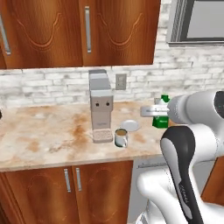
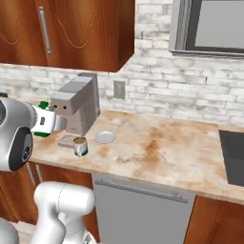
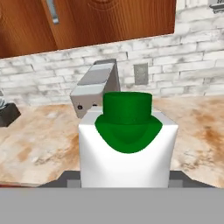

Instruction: Take a sugar cube from the saucer and place it inside the coffee. Then, grab milk from the fridge and place it next to the coffee on the counter to sweeten the coffee.

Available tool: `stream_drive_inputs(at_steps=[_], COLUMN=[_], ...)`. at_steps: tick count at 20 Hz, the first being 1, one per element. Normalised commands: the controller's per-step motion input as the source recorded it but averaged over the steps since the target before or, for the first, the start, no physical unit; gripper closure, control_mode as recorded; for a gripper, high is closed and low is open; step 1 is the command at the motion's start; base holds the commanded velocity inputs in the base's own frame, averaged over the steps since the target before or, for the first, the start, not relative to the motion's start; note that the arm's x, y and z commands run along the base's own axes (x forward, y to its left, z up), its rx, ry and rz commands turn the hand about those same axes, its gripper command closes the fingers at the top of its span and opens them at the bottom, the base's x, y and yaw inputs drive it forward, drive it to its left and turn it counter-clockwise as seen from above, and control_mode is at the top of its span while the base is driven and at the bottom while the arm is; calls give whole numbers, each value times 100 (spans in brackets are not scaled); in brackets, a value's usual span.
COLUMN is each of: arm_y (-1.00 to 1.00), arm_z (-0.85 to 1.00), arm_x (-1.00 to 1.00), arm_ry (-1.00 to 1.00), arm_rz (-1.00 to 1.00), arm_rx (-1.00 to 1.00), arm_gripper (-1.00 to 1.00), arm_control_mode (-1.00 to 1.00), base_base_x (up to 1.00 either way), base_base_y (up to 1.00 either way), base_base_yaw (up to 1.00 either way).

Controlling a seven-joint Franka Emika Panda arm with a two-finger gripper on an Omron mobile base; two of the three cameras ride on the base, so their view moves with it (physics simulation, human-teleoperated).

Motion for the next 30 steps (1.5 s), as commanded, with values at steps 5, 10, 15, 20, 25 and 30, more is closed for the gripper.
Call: stream_drive_inputs(at_steps=[5,10,15,20,25,30], arm_y=[0,0,-27,-47,-18,0], arm_z=[0,0,-2,-14,-31,-61], arm_x=[0,0,6,51,44,50], arm_ry=[0,0,8,27,33,10], arm_rz=[0,0,4,10,29,49], arm_rx=[0,0,1,4,10,10], arm_gripper=[100,100,100,100,100,100], arm_control_mode=[100,-100,-100,-100,-100,-100], base_base_x=[0,0,0,0,0,0], base_base_y=[44,0,0,0,0,0], base_base_yaw=[-63,0,0,0,0,0])
